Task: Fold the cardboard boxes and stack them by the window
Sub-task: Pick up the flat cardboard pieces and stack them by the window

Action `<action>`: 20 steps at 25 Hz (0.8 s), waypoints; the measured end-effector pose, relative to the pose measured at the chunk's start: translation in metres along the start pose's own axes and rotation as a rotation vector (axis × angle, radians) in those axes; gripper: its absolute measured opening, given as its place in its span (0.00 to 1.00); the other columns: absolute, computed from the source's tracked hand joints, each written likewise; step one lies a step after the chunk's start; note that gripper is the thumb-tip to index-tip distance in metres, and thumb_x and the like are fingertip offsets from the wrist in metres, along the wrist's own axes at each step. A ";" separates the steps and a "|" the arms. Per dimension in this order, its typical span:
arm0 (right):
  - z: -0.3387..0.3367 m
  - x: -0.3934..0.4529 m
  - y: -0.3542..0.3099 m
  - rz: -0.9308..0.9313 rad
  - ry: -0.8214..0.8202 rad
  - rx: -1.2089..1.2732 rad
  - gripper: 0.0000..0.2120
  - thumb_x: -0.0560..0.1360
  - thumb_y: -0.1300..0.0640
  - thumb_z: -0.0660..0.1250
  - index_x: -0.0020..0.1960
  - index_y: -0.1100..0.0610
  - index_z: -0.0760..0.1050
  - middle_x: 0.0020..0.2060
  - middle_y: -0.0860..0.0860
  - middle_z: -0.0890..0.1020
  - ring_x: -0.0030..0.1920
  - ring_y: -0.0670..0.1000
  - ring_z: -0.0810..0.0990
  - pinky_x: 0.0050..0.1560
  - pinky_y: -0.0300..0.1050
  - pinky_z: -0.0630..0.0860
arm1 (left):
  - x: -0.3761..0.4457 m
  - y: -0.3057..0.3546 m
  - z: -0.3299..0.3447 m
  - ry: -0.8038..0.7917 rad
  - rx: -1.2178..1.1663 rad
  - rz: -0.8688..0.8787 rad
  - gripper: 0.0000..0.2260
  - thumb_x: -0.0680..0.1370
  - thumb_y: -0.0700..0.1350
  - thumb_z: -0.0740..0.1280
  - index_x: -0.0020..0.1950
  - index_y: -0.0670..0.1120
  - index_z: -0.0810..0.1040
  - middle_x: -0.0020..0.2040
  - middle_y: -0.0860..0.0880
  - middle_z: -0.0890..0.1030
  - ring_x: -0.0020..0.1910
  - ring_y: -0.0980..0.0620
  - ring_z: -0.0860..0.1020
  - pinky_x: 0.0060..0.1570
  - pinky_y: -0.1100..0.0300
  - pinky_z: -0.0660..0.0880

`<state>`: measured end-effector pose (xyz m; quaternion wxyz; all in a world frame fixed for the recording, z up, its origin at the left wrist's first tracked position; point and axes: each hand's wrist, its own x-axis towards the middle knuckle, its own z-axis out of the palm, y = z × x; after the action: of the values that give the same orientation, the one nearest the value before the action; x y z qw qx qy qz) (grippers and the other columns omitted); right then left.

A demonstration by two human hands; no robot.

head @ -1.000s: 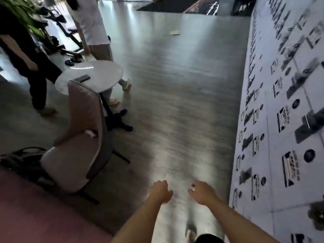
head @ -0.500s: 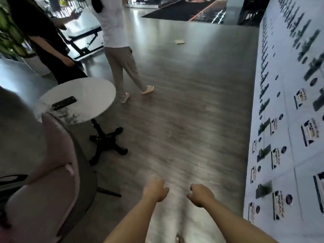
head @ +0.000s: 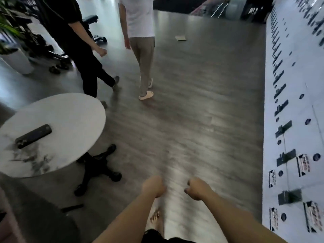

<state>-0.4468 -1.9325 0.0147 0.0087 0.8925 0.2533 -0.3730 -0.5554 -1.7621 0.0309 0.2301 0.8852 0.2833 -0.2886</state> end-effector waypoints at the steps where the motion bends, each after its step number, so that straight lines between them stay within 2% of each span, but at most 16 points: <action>1: -0.021 0.019 -0.006 -0.005 0.013 0.003 0.18 0.80 0.42 0.60 0.61 0.54 0.74 0.56 0.53 0.79 0.56 0.55 0.79 0.52 0.49 0.77 | 0.024 0.004 -0.023 -0.012 -0.005 0.001 0.17 0.81 0.51 0.59 0.65 0.44 0.76 0.64 0.43 0.78 0.62 0.42 0.77 0.60 0.52 0.75; 4: -0.077 0.078 -0.016 -0.026 0.053 0.029 0.23 0.81 0.41 0.60 0.67 0.55 0.72 0.62 0.54 0.78 0.60 0.56 0.78 0.57 0.51 0.77 | 0.094 0.020 -0.080 -0.006 0.014 0.031 0.17 0.80 0.51 0.60 0.64 0.45 0.76 0.64 0.43 0.78 0.62 0.42 0.77 0.59 0.52 0.75; 9: -0.139 0.171 -0.003 0.018 -0.017 0.017 0.18 0.79 0.44 0.60 0.60 0.55 0.75 0.58 0.56 0.80 0.55 0.58 0.79 0.45 0.47 0.72 | 0.197 0.052 -0.137 -0.060 0.044 0.025 0.17 0.77 0.51 0.60 0.62 0.46 0.78 0.62 0.44 0.80 0.61 0.43 0.78 0.57 0.54 0.75; 12: -0.203 0.252 0.014 -0.001 -0.042 -0.010 0.19 0.80 0.45 0.60 0.64 0.55 0.74 0.59 0.56 0.79 0.58 0.57 0.79 0.49 0.48 0.75 | 0.276 0.084 -0.184 -0.057 0.043 0.015 0.17 0.78 0.52 0.61 0.63 0.47 0.77 0.62 0.44 0.79 0.60 0.43 0.78 0.55 0.53 0.75; 13: -0.230 0.276 0.017 -0.014 -0.052 -0.021 0.17 0.81 0.45 0.60 0.61 0.56 0.75 0.56 0.55 0.79 0.57 0.58 0.79 0.47 0.48 0.75 | 0.299 0.096 -0.203 -0.048 0.033 0.003 0.17 0.78 0.52 0.61 0.63 0.47 0.77 0.62 0.45 0.79 0.60 0.43 0.78 0.53 0.54 0.74; 15: -0.282 0.315 0.017 -0.044 -0.068 -0.032 0.13 0.81 0.45 0.59 0.49 0.55 0.74 0.46 0.52 0.78 0.52 0.57 0.80 0.40 0.45 0.73 | 0.337 0.118 -0.244 -0.031 0.018 -0.011 0.17 0.78 0.52 0.61 0.63 0.47 0.76 0.62 0.45 0.79 0.60 0.44 0.78 0.51 0.55 0.73; 16: -0.310 0.338 0.019 -0.054 -0.061 -0.037 0.12 0.80 0.46 0.60 0.48 0.55 0.74 0.45 0.52 0.78 0.50 0.57 0.80 0.40 0.46 0.72 | 0.359 0.129 -0.265 -0.015 0.005 -0.019 0.17 0.78 0.52 0.61 0.64 0.47 0.76 0.62 0.45 0.79 0.60 0.44 0.77 0.51 0.55 0.73; 20: -0.408 0.426 0.015 -0.060 -0.018 -0.068 0.14 0.80 0.48 0.60 0.59 0.54 0.75 0.58 0.55 0.79 0.54 0.58 0.79 0.44 0.46 0.71 | 0.446 0.160 -0.341 0.034 -0.022 0.000 0.17 0.80 0.53 0.61 0.63 0.44 0.75 0.62 0.44 0.78 0.61 0.43 0.76 0.56 0.52 0.74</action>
<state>0.0828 -1.6722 0.0204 0.0301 0.8803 0.2925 -0.3724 -0.0246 -1.5204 0.0318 0.2351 0.8874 0.2903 -0.2703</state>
